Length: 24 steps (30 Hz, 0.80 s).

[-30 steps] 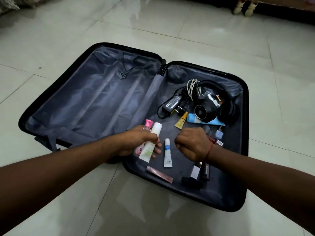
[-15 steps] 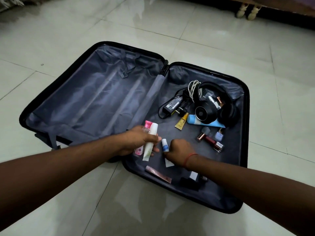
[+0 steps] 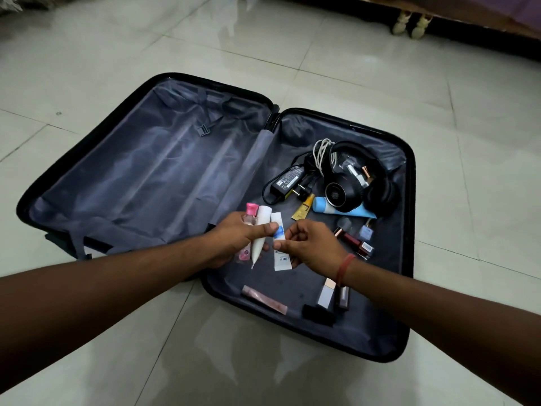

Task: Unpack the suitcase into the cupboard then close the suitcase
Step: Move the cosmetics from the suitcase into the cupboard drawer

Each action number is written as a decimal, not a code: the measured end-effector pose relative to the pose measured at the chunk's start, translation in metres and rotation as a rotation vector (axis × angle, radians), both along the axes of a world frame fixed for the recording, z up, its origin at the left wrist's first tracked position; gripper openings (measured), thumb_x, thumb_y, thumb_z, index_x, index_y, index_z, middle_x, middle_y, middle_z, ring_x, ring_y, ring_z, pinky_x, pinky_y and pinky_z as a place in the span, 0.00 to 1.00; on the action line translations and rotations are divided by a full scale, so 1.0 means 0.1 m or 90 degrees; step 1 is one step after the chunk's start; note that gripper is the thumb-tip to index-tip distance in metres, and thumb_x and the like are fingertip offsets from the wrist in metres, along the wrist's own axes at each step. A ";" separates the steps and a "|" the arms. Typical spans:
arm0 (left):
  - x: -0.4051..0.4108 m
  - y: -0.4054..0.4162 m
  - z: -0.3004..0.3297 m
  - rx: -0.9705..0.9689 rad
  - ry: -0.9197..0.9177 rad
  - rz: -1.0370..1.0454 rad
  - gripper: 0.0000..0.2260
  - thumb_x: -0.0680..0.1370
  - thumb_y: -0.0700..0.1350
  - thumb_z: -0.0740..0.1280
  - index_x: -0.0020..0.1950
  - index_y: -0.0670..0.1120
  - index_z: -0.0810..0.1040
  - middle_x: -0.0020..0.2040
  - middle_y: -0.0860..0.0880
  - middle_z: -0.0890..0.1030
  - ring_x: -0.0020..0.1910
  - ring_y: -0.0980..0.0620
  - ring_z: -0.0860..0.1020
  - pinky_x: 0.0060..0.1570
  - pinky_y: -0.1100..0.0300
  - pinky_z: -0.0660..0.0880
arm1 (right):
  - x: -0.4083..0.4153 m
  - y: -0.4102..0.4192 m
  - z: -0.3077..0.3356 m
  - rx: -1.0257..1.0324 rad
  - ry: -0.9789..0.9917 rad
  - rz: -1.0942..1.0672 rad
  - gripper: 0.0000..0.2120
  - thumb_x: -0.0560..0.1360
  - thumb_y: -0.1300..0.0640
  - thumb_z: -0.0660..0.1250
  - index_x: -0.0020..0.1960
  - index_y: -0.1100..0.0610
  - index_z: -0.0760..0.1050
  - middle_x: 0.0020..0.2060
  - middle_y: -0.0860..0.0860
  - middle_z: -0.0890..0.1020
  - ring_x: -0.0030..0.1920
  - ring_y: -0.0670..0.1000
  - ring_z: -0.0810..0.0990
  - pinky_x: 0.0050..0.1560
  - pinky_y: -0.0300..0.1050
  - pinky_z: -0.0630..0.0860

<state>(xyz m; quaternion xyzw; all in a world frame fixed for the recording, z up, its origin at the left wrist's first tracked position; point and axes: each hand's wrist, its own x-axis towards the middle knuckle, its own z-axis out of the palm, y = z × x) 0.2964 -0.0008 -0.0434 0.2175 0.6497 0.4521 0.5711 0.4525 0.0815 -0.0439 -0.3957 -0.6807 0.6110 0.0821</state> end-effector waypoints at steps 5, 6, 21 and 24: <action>-0.01 0.02 -0.01 0.006 0.060 -0.014 0.08 0.71 0.39 0.75 0.46 0.37 0.81 0.39 0.36 0.81 0.36 0.43 0.79 0.45 0.45 0.77 | 0.01 -0.08 -0.07 -0.023 0.026 0.025 0.08 0.72 0.62 0.73 0.40 0.60 0.74 0.28 0.52 0.81 0.26 0.48 0.79 0.27 0.42 0.76; -0.03 0.01 0.00 0.006 0.069 -0.012 0.08 0.71 0.38 0.75 0.47 0.37 0.81 0.39 0.37 0.82 0.38 0.42 0.80 0.47 0.44 0.77 | 0.00 -0.09 -0.07 -0.038 0.037 0.028 0.07 0.73 0.60 0.72 0.40 0.60 0.75 0.29 0.53 0.82 0.28 0.49 0.80 0.26 0.41 0.76; -0.06 -0.04 0.08 0.002 0.050 0.055 0.05 0.75 0.37 0.69 0.41 0.37 0.77 0.27 0.43 0.78 0.22 0.52 0.75 0.21 0.64 0.71 | -0.06 -0.24 -0.47 0.208 -0.284 0.472 0.11 0.72 0.51 0.72 0.50 0.56 0.84 0.46 0.50 0.85 0.46 0.49 0.82 0.51 0.44 0.78; -0.06 0.00 0.09 0.006 0.025 0.071 0.04 0.75 0.37 0.69 0.42 0.37 0.77 0.29 0.42 0.77 0.23 0.52 0.75 0.22 0.62 0.73 | -0.08 -0.29 -0.51 0.187 -0.293 0.479 0.11 0.72 0.52 0.71 0.52 0.56 0.83 0.48 0.51 0.85 0.48 0.50 0.82 0.54 0.46 0.78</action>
